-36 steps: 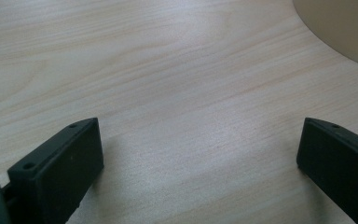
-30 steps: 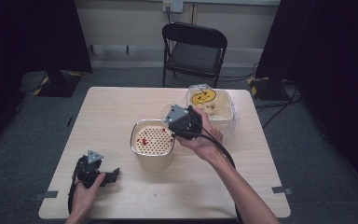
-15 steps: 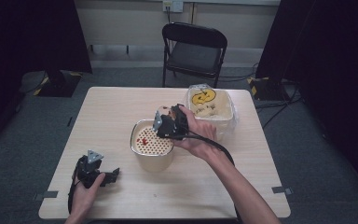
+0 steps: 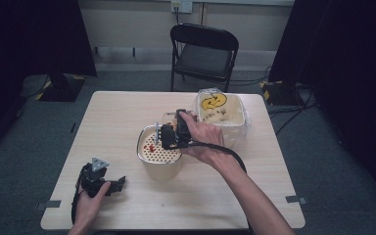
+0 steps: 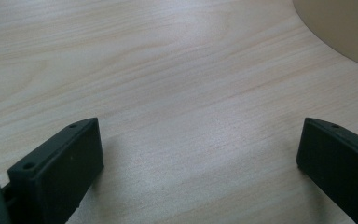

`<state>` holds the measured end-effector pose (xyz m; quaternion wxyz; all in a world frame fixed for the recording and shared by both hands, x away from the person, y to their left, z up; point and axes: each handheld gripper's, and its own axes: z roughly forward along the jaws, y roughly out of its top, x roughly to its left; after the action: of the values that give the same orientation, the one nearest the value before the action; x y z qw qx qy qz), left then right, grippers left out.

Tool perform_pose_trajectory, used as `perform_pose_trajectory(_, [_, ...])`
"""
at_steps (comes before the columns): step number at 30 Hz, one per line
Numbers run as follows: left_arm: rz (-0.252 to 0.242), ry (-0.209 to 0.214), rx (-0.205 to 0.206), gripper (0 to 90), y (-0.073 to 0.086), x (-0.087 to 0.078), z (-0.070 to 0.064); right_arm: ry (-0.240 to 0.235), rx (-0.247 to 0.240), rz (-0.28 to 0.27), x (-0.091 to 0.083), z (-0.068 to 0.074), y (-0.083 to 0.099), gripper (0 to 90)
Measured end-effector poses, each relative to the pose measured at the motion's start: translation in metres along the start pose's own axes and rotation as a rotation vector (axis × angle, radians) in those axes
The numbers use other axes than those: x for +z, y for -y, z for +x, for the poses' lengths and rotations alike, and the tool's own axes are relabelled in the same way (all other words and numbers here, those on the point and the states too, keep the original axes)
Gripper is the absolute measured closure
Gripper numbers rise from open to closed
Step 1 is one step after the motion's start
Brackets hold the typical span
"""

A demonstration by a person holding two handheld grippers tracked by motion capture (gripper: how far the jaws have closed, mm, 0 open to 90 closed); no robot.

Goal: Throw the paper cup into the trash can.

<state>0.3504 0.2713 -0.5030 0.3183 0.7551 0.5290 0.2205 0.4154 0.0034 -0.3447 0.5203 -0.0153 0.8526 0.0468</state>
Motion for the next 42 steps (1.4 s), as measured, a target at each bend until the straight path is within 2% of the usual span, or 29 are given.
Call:
perform_pose_trajectory(1, [0.000, 0.000, 0.000, 0.0, 0.000, 0.000, 0.000, 0.017, -0.039, 0.005, 0.001, 0.000, -0.001, 45.0])
perform_pose_trajectory(2, [0.000, 0.000, 0.000, 0.0, 0.000, 0.000, 0.000, 0.017, -0.039, 0.005, 0.001, 0.000, -0.001, 45.0])
perform_pose_trajectory(5, [0.000, 0.000, 0.000, 0.0, 0.000, 0.000, 0.000, 0.050, -0.088, 0.020, 0.001, 0.002, -0.003, 45.3])
perform_pose_trajectory(21, [0.000, 0.000, 0.000, 0.0, 0.000, 0.000, 0.000, 0.135, -0.241, 0.046, 0.002, 0.007, -0.008, 45.6])
perform_pose_trajectory(24, [0.000, 0.000, 0.000, 0.0, 0.000, 0.000, 0.000, 0.168, -0.317, 0.057, 0.003, 0.011, -0.009, 45.7])
perform_pose_trajectory(27, [0.000, 0.000, 0.000, 0.0, 0.000, 0.000, 0.000, 0.198, -0.362, 0.072, 0.003, 0.014, -0.009, 45.8])
perform_pose_trajectory(28, [0.000, 0.000, 0.000, 0.0, 0.000, 0.000, 0.000, 0.210, -0.394, 0.071, 0.004, 0.013, -0.009, 45.8])
perform_pose_trajectory(30, [-0.001, 0.000, 0.000, 0.0, 0.000, 0.000, 0.000, 0.217, -0.414, 0.060, 0.004, 0.014, -0.008, 45.7])
perform_pose_trajectory(31, [0.000, 0.000, 0.000, 0.0, 0.000, 0.000, 0.000, 0.237, -0.445, 0.065, 0.005, 0.016, -0.007, 45.7])
perform_pose_trajectory(34, [0.000, 0.000, 0.000, 0.0, 0.000, 0.000, 0.000, 0.248, -0.452, 0.080, 0.005, 0.018, -0.006, 45.8])
perform_pose_trajectory(35, [0.000, 0.000, 0.000, 0.0, 0.000, 0.000, 0.000, 0.258, -0.465, 0.081, 0.005, 0.018, -0.006, 45.8])
perform_pose_trajectory(36, [-0.001, 0.000, -0.001, 0.0, 0.000, 0.000, 0.000, 0.278, -0.499, 0.086, 0.004, 0.018, -0.007, 46.0])
perform_pose_trajectory(37, [0.000, 0.000, 0.000, 0.0, 0.000, 0.000, 0.000, 0.286, -0.492, 0.091, 0.004, 0.019, -0.007, 46.0])
perform_pose_trajectory(39, [-0.001, 0.000, -0.001, 0.0, 0.000, 0.000, 0.000, 0.302, -0.516, 0.109, 0.003, 0.020, -0.007, 46.0])
perform_pose_trajectory(42, [0.000, 0.000, 0.000, 0.0, 0.000, 0.000, 0.000, 0.329, -0.572, 0.128, 0.001, 0.021, -0.009, 46.2])
